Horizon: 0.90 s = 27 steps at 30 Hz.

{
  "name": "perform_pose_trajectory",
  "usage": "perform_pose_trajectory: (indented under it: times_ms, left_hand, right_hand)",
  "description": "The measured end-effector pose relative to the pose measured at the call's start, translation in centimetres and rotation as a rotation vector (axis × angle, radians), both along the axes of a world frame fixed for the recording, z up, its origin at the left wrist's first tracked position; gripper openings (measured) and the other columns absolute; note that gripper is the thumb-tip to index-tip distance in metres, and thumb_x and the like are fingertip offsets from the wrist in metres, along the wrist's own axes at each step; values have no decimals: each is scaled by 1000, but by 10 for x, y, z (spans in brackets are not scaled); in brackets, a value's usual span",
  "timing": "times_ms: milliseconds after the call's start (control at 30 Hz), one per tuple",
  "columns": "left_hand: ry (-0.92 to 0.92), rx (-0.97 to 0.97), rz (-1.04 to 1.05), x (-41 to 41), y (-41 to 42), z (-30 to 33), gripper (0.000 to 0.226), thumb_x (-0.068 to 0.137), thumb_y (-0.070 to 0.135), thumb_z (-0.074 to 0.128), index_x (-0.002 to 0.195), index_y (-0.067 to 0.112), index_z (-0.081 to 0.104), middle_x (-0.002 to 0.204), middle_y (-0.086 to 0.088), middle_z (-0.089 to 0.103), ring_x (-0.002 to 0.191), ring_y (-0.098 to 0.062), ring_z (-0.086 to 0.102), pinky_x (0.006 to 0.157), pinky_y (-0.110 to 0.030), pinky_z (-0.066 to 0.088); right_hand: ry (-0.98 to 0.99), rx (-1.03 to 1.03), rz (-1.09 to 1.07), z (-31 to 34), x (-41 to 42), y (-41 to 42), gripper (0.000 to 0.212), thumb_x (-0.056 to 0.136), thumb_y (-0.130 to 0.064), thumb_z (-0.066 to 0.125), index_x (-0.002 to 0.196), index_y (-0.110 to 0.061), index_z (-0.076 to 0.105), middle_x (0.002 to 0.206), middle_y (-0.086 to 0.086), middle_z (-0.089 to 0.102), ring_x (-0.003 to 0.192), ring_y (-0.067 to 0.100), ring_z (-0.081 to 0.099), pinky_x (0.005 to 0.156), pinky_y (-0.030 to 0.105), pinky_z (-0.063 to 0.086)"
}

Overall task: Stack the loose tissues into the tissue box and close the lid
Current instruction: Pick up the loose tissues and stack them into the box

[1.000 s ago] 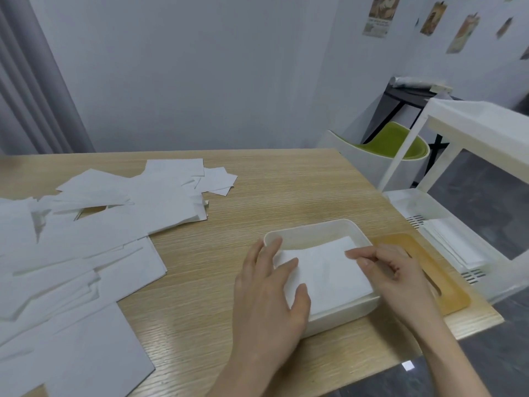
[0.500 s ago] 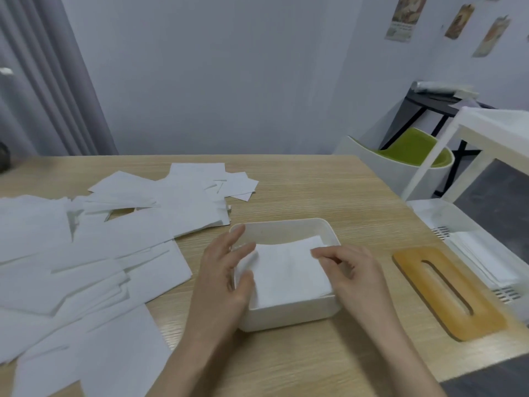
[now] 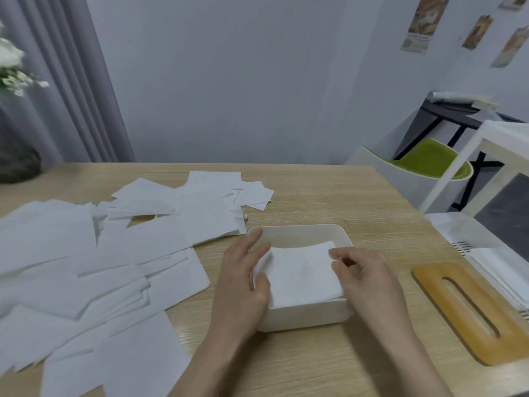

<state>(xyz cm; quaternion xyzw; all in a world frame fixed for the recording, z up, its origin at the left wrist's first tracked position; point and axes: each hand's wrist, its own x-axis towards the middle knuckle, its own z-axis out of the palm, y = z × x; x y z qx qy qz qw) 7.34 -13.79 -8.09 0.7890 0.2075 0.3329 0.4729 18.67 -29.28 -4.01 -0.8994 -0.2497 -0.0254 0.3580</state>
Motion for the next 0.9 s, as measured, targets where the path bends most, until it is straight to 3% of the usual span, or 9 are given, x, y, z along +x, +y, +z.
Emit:
perform_pose_trajectory:
  times_ms: [100, 233, 433, 600, 767, 900]
  left_hand:
    - [8, -4, -4, 2, -3, 2, 56, 75, 13, 41, 126, 22, 63, 139, 34, 37, 136, 8, 27, 109, -4, 18]
    - [14, -19, -2, 2, -4, 1, 59, 74, 13, 39, 128, 22, 61, 140, 34, 35, 138, 8, 25, 113, -11, 19]
    - [6, -43, -5, 2, -6, 1, 63, 74, 5, 35, 129, 22, 60, 142, 32, 35, 140, 7, 23, 114, -11, 18]
    - [-35, 6, 19, 1, -10, -1, 67, 68, 3, 32, 127, 15, 61, 140, 29, 34, 138, 4, 23, 107, -1, 12]
    - [-10, 14, 15, -1, -11, 2, 67, 69, 5, 31, 130, 15, 59, 140, 28, 33, 136, 8, 19, 102, 4, 8]
    - [20, 2, -7, -8, -8, 10, 60, 79, 23, 35, 137, 25, 52, 137, 39, 26, 136, 12, 19, 108, -3, 16]
  right_hand:
    - [-17, -23, -4, -2, 2, 1, 23, 91, -16, 61, 110, -27, 68, 98, -22, 58, 115, 8, 44, 77, 29, 38]
    - [-25, -39, 3, -2, 5, 0, 24, 91, -17, 62, 112, -26, 68, 104, -21, 57, 118, 8, 45, 80, 26, 34]
    - [26, -24, 18, -2, 8, 0, 23, 90, -17, 63, 110, -25, 69, 128, -13, 59, 125, 10, 46, 90, 28, 36]
    - [64, 18, 37, -2, 7, -1, 22, 89, -16, 64, 108, -24, 70, 125, -10, 62, 124, 12, 50, 99, 34, 40]
    - [74, 36, 48, -1, 7, 0, 21, 88, -15, 65, 103, -29, 69, 117, -14, 63, 122, 13, 52, 97, 34, 42]
    - [-93, 26, 66, 3, -2, 4, 21, 88, -11, 66, 105, -23, 71, 108, -16, 60, 126, 14, 44, 94, 28, 33]
